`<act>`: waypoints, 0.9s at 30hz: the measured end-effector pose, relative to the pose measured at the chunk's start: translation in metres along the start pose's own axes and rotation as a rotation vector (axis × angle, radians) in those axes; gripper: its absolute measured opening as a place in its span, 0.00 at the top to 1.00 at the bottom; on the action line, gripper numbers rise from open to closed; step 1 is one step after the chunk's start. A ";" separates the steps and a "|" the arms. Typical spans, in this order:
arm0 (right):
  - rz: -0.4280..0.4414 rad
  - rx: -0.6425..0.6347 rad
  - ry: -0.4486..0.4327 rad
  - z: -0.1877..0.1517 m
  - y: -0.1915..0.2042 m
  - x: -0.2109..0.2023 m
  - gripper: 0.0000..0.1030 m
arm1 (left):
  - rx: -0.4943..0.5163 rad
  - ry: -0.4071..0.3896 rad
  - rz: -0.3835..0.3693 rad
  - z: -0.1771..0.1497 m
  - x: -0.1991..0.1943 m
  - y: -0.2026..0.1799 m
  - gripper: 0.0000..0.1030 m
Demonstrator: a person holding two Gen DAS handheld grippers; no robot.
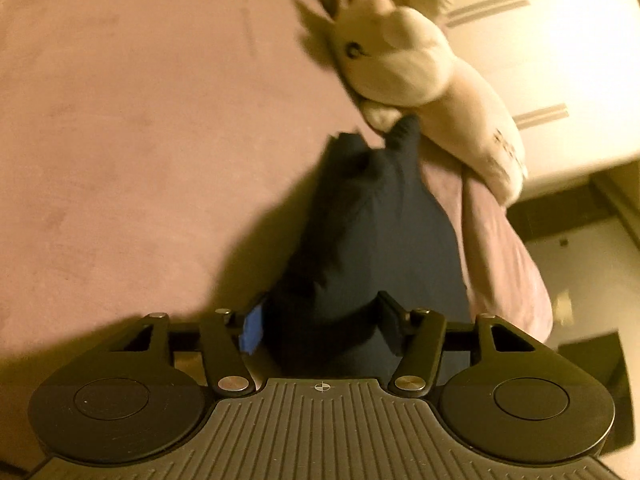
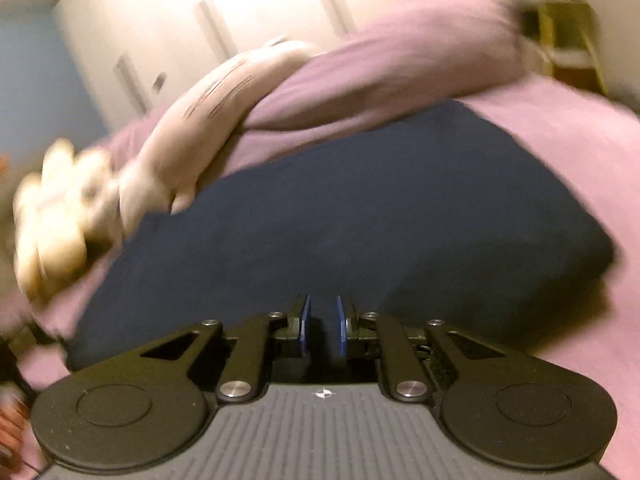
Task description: Fold large clothes
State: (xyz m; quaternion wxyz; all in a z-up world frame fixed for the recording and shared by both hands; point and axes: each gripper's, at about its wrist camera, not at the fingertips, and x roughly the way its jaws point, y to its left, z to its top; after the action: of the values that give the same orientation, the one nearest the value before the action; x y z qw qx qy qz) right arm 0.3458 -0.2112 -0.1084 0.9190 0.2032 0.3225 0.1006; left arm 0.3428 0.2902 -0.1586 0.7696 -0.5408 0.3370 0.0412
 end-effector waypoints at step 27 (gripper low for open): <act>0.035 0.617 -0.030 0.018 -0.128 -0.070 0.81 | 0.292 -0.010 -0.062 -0.029 -0.073 -0.061 0.72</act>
State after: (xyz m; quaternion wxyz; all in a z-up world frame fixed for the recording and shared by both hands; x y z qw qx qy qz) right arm 0.3100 -0.3540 -0.1134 0.8167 0.4797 0.3207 0.0109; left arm 0.2994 0.2621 -0.0735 0.8426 -0.4331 0.3186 -0.0294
